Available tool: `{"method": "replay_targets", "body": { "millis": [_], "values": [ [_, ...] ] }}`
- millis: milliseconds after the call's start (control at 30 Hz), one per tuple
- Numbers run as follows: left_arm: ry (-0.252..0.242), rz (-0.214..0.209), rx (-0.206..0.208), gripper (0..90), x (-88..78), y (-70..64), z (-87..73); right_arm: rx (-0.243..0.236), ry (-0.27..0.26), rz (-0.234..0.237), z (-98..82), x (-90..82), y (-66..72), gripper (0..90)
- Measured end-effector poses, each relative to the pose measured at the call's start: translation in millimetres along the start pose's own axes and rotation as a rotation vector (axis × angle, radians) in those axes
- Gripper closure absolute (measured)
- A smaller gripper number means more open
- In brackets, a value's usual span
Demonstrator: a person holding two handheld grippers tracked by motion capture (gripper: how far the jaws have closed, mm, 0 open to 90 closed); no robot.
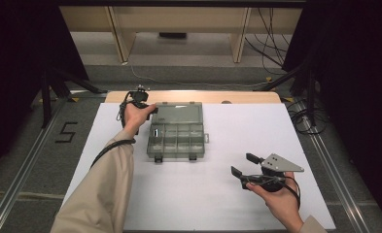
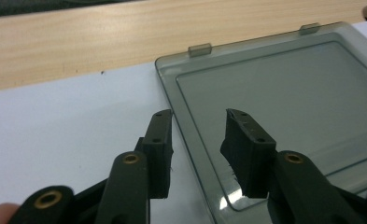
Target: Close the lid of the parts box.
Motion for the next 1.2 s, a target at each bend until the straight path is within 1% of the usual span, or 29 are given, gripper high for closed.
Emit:
{"method": "replay_targets", "body": {
  "millis": [33,67,133,167,200,233,267,300,333,367,400,433,467,500,567,600,633,667,700,867,900,1000,1067,1100,1133,1167,1200],
  "values": [
    [0.015,-0.002,0.003,62.5,1.3,1.0,-1.3,0.005,0.008,0.003,0.1,-1.0,0.6,24.8],
    [0.019,-0.003,-0.008,62.9,2.5,0.9,-1.9,-0.009,0.015,-0.008,0.2,-2.0,-0.1,24.8],
    [0.025,-0.004,-0.020,64.0,4.3,0.8,-2.8,-0.012,0.016,-0.006,0.2,-1.9,0.9,24.8],
    [0.032,0.001,-0.037,64.4,5.5,0.8,-3.6,-0.013,0.020,-0.006,0.1,-2.2,1.0,24.8],
    [0.045,0.001,-0.045,65.3,6.1,1.6,-4.7,-0.010,0.017,-0.007,-0.1,-1.8,1.2,24.8],
    [0.061,0.003,-0.060,66.9,6.1,2.0,-5.1,0.001,0.023,0.006,-0.4,-1.5,2.1,24.8],
    [0.060,0.002,-0.074,68.2,7.6,2.5,-6.2,0.002,0.018,0.006,-0.6,-0.7,2.2,24.8],
    [0.072,0.003,-0.080,69.5,8.1,3.2,-7.5,-0.006,0.011,0.003,-0.8,0.2,1.8,24.8],
    [0.060,-0.003,-0.091,70.5,9.5,3.2,-8.1,-0.006,0.011,0.004,-0.9,0.3,1.9,24.8],
    [0.068,-0.013,-0.093,71.8,9.2,3.6,-8.3,-0.008,0.021,0.002,-1.1,-0.3,1.8,24.8],
    [0.070,0.000,-0.114,73.1,9.1,2.0,-8.4,-0.007,0.013,0.008,-1.1,0.4,2.0,24.8],
    [0.073,0.001,-0.116,74.4,9.1,1.4,-8.0,-0.005,0.017,0.007,-1.3,0.4,2.1,24.8],
    [0.078,0.002,-0.119,75.5,9.1,0.9,-7.8,-0.013,0.021,-0.005,-1.3,-0.1,1.4,24.8],
    [0.079,0.004,-0.127,76.8,9.2,0.3,-7.6,-0.006,0.017,0.008,-1.5,0.8,2.0,24.8],
    [0.083,0.015,-0.139,78.1,9.3,-0.1,-7.2,-0.005,0.020,0.010,-1.8,1.0,2.0,24.8],
    [0.087,0.023,-0.139,80.2,8.6,0.2,-6.8,-0.004,0.033,0.004,-1.9,-0.1,1.9,24.9],
    [0.087,0.032,-0.146,83.9,8.1,0.3,-6.7,-0.014,0.037,-0.001,-1.9,-0.6,1.2,24.9],
    [0.084,0.033,-0.160,85.0,7.8,0.2,-7.1,-0.017,0.060,-0.005,-2.1,-2.3,0.9,24.8],
    [0.076,0.037,-0.177,85.9,7.6,0.0,-7.4,-0.010,0.065,-0.002,-2.2,-2.7,1.3,24.9],
    [0.047,0.037,-0.222,88.0,4.7,-0.7,-7.9,-0.018,0.066,-0.003,-2.8,-1.5,0.9,24.9],
    [0.040,0.041,-0.223,88.3,3.7,-1.0,-7.5,-0.005,0.030,0.011,-2.7,2.0,2.1,24.9],
    [0.026,0.045,-0.223,88.8,0.8,-2.4,-6.1,-0.006,0.031,0.012,-2.9,2.5,2.3,25.0],
    [0.018,0.038,-0.218,88.9,-0.7,-2.9,-5.5,-0.005,0.033,0.009,-3.0,2.7,2.3,25.0],
    [0.003,0.038,-0.225,89.0,-1.4,-3.8,-5.2,-0.001,0.039,0.011,-3.0,2.2,2.6,25.0],
    [-0.001,0.037,-0.223,89.1,-2.2,-3.9,-5.2,0.001,0.041,0.011,-3.0,2.2,2.7,25.0],
    [-0.004,0.037,-0.222,89.1,-2.9,-4.0,-5.3,-0.007,0.065,-0.003,-3.1,0.2,1.9,25.0],
    [-0.013,0.037,-0.220,89.2,-3.9,-4.1,-5.7,-0.010,0.079,-0.002,-3.3,-0.6,1.7,25.1]
  ]
}}
Point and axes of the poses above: each handheld gripper's, and its own axes: x roughly forward along the jaws, z roughly out of its top, y roughly to its left, the point moved 4 cm from there along x, roughly forward along the jaws, and after that the axes turned 2 degrees about -z, right-handed, at the moved point
